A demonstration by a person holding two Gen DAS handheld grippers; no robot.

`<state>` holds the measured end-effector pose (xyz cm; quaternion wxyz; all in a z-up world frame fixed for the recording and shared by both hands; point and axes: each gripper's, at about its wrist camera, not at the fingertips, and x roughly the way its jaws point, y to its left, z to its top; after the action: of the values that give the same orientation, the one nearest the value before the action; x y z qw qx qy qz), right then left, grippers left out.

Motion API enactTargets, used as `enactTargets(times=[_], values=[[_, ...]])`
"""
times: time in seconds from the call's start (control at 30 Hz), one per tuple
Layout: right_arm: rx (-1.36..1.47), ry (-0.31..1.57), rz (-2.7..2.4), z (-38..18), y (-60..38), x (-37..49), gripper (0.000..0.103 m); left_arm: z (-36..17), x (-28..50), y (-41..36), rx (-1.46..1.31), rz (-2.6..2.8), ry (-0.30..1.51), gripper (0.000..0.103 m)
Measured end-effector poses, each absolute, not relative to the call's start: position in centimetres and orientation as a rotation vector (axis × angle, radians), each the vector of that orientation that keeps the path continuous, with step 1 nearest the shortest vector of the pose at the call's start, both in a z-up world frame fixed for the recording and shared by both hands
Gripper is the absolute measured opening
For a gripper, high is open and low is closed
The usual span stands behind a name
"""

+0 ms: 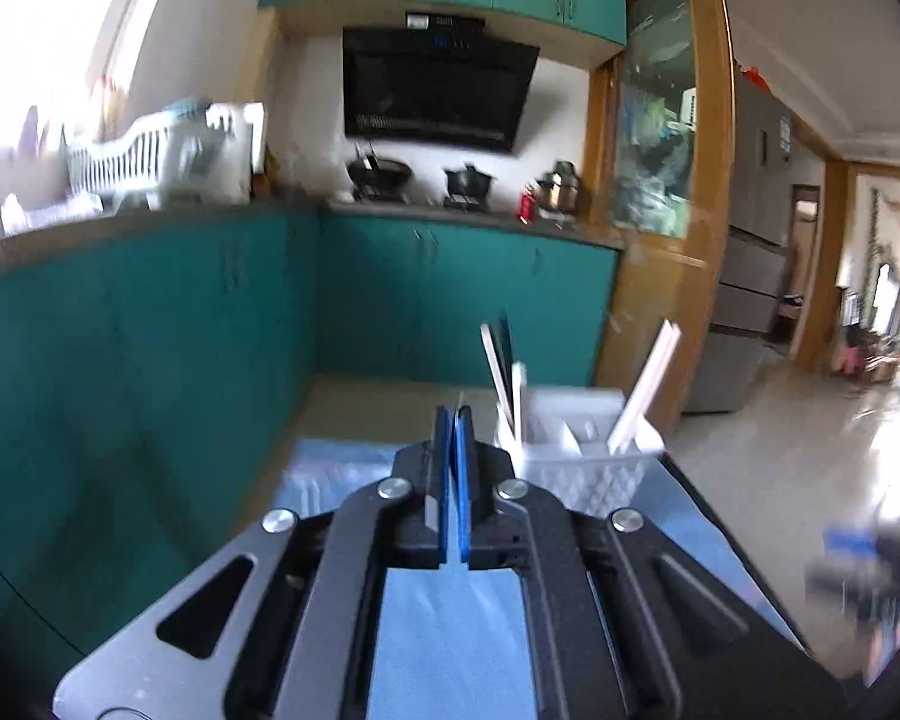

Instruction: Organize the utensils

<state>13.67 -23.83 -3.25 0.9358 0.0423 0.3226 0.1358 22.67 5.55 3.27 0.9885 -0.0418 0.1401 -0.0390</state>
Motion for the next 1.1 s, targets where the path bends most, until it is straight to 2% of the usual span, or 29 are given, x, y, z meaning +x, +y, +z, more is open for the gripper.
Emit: enactTargets(times=[0.13,0.27,0.5,0.57,0.6,0.63,0.67,0.77,0.87,0.93,1.03,1.1], values=[[0.034,0.679,0.259,-6.1,-24.0,9.2,0.085,8.9,25.2,3.7,-0.065,-0.002,0.18,0.002],[0.052,0.671,0.259,-6.8,-24.9,7.7,0.085,11.5,30.0,0.4,0.007,0.07,0.139,0.002],[0.061,0.679,0.28,-7.2,-26.2,7.5,0.085,5.2,37.2,-5.3,0.217,0.185,0.22,0.002],[0.041,0.683,0.27,-7.3,-26.2,7.5,0.085,3.1,37.8,-6.3,0.281,0.215,0.239,0.006],[0.019,0.69,0.263,-7.4,-26.0,7.4,0.085,2.0,37.8,-6.7,0.316,0.232,0.244,0.028],[-0.008,0.701,0.263,-7.7,-25.5,7.3,0.085,1.2,37.3,-6.9,0.336,0.244,0.24,0.066],[-0.027,0.706,0.266,-7.8,-25.1,7.2,0.085,0.9,36.7,-7.0,0.342,0.246,0.226,0.079],[-0.125,0.731,0.274,-8.9,-22.6,6.7,0.085,1.0,32.4,-6.5,0.326,0.231,0.171,0.085],[-0.208,0.75,0.275,-10.2,-19.9,6.4,0.085,1.6,27.0,-4.7,0.23,0.172,0.139,0.098],[-0.162,0.82,0.298,-11.4,-19.2,7.3,0.08,1.5,24.0,-3.1,0.162,0.122,0.156,0.099],[-0.141,0.9,0.288,-13.1,-18.8,8.6,0.065,0.3,20.1,-0.5,0.084,0.09,0.183,0.099],[-0.129,0.934,0.302,-14.1,-18.5,9.2,0.046,-0.5,18.3,1.4,0.009,0.066,0.219,0.099]])
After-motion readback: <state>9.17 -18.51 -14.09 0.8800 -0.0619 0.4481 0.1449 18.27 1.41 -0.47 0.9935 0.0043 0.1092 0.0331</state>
